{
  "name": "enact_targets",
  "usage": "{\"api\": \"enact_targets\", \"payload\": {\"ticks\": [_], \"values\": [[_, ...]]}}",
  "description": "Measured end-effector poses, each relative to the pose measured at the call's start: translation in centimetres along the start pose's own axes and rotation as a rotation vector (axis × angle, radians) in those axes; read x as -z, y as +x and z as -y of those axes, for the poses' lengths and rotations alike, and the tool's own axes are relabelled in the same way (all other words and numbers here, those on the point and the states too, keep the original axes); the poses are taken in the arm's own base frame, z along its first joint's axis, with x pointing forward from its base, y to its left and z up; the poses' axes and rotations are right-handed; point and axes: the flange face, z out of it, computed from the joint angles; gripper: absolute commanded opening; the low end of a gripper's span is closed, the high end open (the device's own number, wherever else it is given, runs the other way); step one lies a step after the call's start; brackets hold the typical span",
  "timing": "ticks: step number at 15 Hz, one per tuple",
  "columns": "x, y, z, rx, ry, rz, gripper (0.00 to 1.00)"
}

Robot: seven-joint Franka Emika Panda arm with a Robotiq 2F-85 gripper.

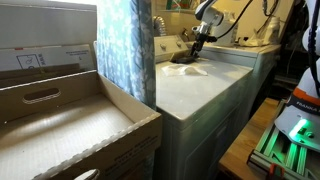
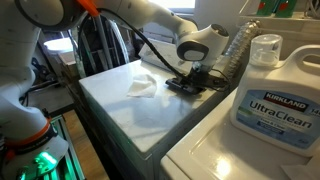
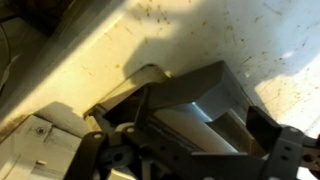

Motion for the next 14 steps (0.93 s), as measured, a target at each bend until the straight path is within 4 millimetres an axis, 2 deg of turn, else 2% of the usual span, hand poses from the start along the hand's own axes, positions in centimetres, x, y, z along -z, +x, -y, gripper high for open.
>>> {"api": "enact_targets", "payload": {"ticks": [7, 14], "values": [[-0.19, 0.05, -0.03, 0.005, -0.002, 0.004, 1.0], [-0.03, -0.06, -0.1, 0.099, -0.003, 0.041, 1.0]]}}
